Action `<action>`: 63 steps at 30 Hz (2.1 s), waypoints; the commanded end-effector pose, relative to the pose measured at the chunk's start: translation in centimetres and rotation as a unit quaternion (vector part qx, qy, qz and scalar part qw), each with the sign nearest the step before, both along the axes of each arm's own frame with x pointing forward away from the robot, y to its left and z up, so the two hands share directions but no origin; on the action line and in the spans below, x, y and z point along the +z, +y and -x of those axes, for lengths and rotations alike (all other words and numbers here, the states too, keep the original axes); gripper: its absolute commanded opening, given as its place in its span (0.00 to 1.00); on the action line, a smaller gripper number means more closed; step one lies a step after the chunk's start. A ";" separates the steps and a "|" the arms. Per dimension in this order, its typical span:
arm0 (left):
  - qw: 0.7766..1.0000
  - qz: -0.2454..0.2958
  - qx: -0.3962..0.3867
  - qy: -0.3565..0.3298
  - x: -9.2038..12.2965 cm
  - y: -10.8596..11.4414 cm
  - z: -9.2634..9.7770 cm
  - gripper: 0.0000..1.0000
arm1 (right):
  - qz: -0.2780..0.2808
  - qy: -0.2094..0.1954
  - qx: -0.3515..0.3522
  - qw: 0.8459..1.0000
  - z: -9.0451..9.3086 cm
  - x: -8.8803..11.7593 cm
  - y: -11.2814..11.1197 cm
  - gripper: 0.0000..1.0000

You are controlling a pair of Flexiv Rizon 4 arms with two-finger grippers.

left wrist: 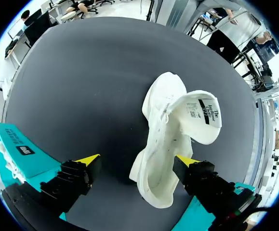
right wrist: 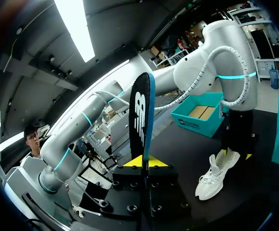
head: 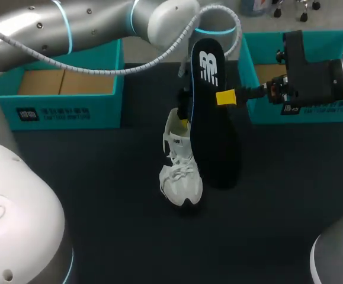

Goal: Take the shoe out of the shoebox, open the shoe tongue, remove and reinsert the insole, then place the shoe into the shoebox

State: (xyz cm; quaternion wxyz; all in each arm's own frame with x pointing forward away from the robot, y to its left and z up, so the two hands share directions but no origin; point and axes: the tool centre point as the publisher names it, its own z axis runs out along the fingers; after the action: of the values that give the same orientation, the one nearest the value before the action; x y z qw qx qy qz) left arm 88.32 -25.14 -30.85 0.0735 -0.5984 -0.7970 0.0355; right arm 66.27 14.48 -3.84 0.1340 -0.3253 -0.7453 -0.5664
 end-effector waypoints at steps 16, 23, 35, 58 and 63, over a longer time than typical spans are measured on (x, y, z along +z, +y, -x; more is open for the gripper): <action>0.963 0.263 -0.016 -0.055 7.0 3.9 -1.3 1.00 | 0.000 0.001 0.000 1.000 -0.2 -0.1 0.2 0.00; 0.950 0.302 -0.030 -0.077 8.9 4.0 -1.4 1.00 | 0.000 0.001 0.000 1.000 -0.2 -0.1 0.2 0.00; 0.916 0.383 -0.060 -0.106 11.9 5.3 0.0 1.00 | -0.020 0.088 -0.016 0.996 -4.5 -0.7 0.0 0.00; 0.896 0.416 -0.082 -0.130 13.8 6.6 1.2 1.00 | -0.034 0.126 -0.063 0.989 -9.7 -0.9 -1.4 0.00; 0.874 0.460 -0.065 -0.145 14.6 7.0 1.6 1.00 | -0.034 0.126 -0.063 0.989 -9.7 -0.9 -1.4 0.00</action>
State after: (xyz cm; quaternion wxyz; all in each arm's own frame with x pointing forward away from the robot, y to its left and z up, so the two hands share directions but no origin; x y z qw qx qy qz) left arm 87.32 -18.74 -16.50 -0.2880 -0.6316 -0.6608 0.2855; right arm 75.85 12.87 -4.70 0.2019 -0.4344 -0.6807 -0.5542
